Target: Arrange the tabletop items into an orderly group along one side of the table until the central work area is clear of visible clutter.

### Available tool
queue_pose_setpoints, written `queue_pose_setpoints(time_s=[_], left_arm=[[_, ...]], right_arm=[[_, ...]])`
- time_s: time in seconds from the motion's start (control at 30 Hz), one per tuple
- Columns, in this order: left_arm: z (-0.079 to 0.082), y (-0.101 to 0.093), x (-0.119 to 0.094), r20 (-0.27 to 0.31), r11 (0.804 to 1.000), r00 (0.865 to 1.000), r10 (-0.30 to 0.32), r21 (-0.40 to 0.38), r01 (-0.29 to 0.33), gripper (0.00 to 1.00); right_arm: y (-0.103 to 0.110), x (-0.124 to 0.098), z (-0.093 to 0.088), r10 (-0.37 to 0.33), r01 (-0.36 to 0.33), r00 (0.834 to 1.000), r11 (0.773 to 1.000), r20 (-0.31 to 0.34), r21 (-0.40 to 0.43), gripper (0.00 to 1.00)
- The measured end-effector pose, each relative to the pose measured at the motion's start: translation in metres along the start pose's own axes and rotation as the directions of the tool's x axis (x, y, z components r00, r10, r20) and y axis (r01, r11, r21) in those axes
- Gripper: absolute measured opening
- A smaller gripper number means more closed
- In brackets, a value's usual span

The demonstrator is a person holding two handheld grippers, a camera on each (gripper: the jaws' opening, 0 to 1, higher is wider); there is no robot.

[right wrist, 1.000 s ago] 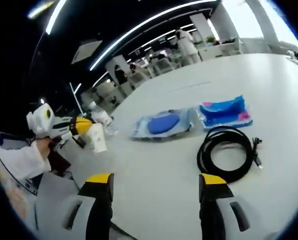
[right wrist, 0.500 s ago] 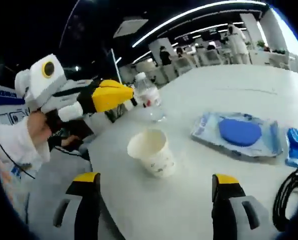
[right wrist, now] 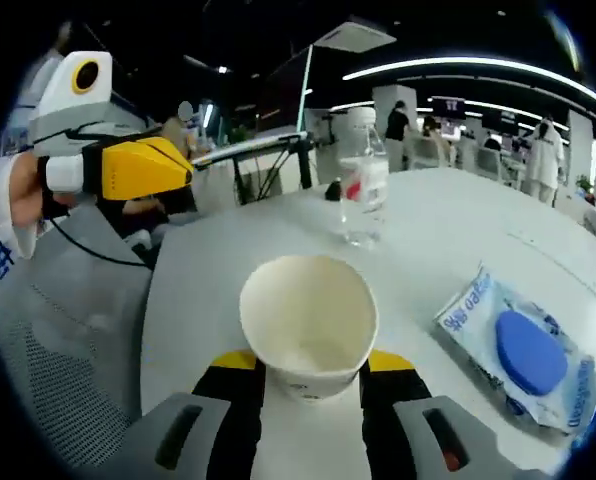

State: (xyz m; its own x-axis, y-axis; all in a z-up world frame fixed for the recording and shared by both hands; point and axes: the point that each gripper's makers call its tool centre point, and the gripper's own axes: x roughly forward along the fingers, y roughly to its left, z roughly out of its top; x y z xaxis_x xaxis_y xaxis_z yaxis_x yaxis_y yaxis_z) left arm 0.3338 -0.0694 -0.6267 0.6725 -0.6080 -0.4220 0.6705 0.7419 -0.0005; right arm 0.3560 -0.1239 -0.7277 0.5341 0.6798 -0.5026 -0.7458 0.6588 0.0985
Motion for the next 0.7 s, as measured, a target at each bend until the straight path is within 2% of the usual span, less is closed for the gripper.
queue_pose_setpoints(time_s=[0.07, 0.13, 0.23, 0.3, 0.33, 0.37, 0.43, 0.47, 0.5, 0.53, 0.63, 0.67, 0.7], left_arm=[[-0.006, -0.001, 0.007, -0.018, 0.999, 0.999, -0.027, -0.026, 0.027, 0.11], [-0.017, 0.001, 0.016, -0.062, 0.995, 0.997, -0.041, -0.096, 0.035, 0.25], [-0.004, -0.004, 0.029, -0.008, 0.982, 0.996, -0.083, -0.169, 0.081, 0.38], [0.009, -0.018, 0.035, 0.021, 0.961, 0.988, -0.156, -0.228, 0.156, 0.44], [0.016, -0.026, 0.038, 0.025, 0.947, 0.980, -0.199, -0.253, 0.199, 0.47], [0.019, -0.031, 0.041, 0.013, 0.933, 0.976, -0.219, -0.289, 0.213, 0.49], [0.030, -0.032, 0.045, 0.041, 0.915, 0.971, -0.234, -0.329, 0.234, 0.44], [0.036, -0.034, 0.046, 0.045, 0.890, 0.966, -0.255, -0.381, 0.252, 0.39], [0.038, -0.034, 0.047, 0.042, 0.876, 0.962, -0.270, -0.404, 0.264, 0.33], [0.037, -0.036, 0.048, 0.011, 0.865, 0.954, -0.300, -0.419, 0.277, 0.28], [0.027, -0.035, 0.049, -0.092, 0.888, 0.947, -0.307, -0.385, 0.250, 0.07], [0.030, -0.033, 0.052, -0.078, 0.891, 0.954, -0.289, -0.387, 0.239, 0.05], [0.024, -0.036, 0.049, -0.123, 0.887, 0.943, -0.310, -0.396, 0.240, 0.02]], right_arm=[[-0.001, -0.004, 0.006, 0.007, -0.008, 0.999, 1.000, 0.043, 0.021, 0.35], [-0.007, -0.012, 0.010, -0.011, 0.008, 0.998, 0.998, 0.061, 0.058, 0.35], [-0.003, -0.025, 0.024, 0.002, -0.008, 0.993, 0.999, 0.116, 0.048, 0.35], [-0.001, -0.034, 0.031, 0.010, -0.012, 0.991, 1.000, 0.134, 0.017, 0.35], [0.000, -0.038, 0.034, 0.009, -0.010, 0.989, 1.000, 0.146, 0.002, 0.35], [0.002, -0.044, 0.038, 0.011, -0.007, 0.988, 1.000, 0.156, -0.026, 0.36], [0.006, -0.050, 0.042, 0.022, -0.012, 0.986, 0.998, 0.166, -0.061, 0.36], [0.007, -0.055, 0.045, 0.031, -0.014, 0.985, 0.995, 0.168, -0.097, 0.36], [0.008, -0.058, 0.046, 0.032, -0.012, 0.985, 0.993, 0.167, -0.117, 0.36], [0.008, -0.060, 0.046, 0.031, -0.010, 0.986, 0.991, 0.164, -0.130, 0.36], [0.009, -0.064, 0.047, 0.027, -0.005, 0.987, 0.991, 0.159, -0.134, 0.37], [0.009, -0.065, 0.044, 0.025, -0.002, 0.989, 0.989, 0.148, -0.150, 0.36], [0.009, -0.065, 0.044, 0.024, -0.001, 0.988, 0.989, 0.152, -0.149, 0.37]])
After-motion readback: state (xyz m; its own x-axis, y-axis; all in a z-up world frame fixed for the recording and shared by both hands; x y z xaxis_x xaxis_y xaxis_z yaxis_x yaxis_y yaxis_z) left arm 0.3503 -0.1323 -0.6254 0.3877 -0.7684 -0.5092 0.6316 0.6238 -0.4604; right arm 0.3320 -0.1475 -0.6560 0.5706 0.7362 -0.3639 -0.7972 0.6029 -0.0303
